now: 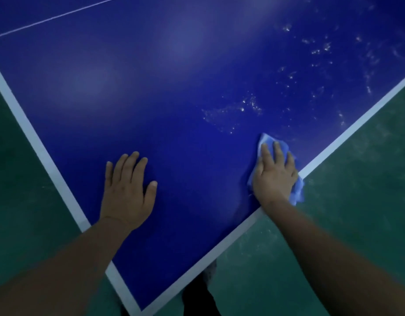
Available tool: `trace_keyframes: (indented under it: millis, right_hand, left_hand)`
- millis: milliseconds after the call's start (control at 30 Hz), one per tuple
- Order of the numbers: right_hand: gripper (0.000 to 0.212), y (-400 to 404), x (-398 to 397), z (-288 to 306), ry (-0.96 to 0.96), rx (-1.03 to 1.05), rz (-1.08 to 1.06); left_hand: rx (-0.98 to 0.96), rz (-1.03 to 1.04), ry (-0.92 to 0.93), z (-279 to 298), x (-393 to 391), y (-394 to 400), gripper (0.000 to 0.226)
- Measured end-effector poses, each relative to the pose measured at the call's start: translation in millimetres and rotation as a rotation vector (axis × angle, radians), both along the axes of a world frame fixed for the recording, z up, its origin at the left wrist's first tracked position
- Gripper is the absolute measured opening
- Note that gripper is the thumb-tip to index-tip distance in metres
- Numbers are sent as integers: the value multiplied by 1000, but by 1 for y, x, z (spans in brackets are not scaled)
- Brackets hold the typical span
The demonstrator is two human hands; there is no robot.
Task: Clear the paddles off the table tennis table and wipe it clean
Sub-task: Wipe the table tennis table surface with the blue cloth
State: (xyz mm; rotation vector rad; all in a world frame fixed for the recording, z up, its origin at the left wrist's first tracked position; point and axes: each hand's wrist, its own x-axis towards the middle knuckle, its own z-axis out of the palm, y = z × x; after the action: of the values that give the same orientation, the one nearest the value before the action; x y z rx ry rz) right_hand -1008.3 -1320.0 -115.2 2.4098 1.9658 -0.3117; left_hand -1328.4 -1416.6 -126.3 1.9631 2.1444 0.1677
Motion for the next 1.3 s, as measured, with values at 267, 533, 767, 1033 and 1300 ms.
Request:
trace_keyframes:
  millis: [267,533,767,1033,1300]
  right_hand:
    - [50,-3,-131,-16,76,40,648]
    - [62,170,-149,-19,-21,115,883]
    - [52,250,-84,-4,-33,50,156]
    - [56,187,-96,-17,-118,171,1091]
    - [52,226,-46,-5,-46,96,412]
  left_hand:
    - [-20,49,9,-7,4,3,62]
    - [-38,25,-16,-10,2,4,58]
    - [-52,3,-28,-10,1,5,62]
    - [-52,15,-31,-9,2,6,59]
    - [-57,0,-19,-8,1,7,59]
